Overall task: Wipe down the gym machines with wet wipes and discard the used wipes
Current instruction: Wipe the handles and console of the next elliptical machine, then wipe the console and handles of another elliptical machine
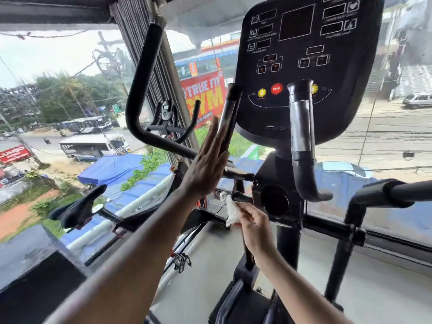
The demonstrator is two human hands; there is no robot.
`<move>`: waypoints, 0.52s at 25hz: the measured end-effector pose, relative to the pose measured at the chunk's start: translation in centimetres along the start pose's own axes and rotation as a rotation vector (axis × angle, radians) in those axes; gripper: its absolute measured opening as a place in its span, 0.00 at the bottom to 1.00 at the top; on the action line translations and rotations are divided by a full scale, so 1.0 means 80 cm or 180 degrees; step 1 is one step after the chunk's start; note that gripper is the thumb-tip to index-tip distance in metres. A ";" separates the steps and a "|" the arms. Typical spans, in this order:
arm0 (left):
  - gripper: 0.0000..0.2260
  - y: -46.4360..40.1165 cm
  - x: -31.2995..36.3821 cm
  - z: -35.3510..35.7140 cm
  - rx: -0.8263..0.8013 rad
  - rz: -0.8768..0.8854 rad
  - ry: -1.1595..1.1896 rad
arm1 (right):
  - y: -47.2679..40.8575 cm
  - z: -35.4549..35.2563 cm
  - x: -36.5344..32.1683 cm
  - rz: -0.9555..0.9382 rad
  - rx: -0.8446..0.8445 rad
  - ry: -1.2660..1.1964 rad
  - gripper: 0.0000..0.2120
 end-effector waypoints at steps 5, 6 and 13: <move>0.27 0.272 0.036 -0.059 0.0103 -0.1406 -0.0168 | 0.093 -0.014 0.034 0.0256 -0.0761 0.0514 0.14; 0.26 0.329 0.053 -0.074 0.0051 -0.1755 -0.0196 | 0.120 -0.012 0.038 0.0240 -0.0936 0.0610 0.17; 0.21 0.644 0.255 -0.201 0.0427 -0.3814 -0.0396 | 0.360 0.020 0.046 -0.0094 -0.2908 0.1102 0.07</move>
Point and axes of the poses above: each hand's wrist, its own y-axis away from the middle knuckle, its own z-axis out of the palm, x = y × z, the point moved 1 cm from there along -y, towards the middle knuckle, and after that the axes turned 9 degrees about x, right-handed, at the moved point
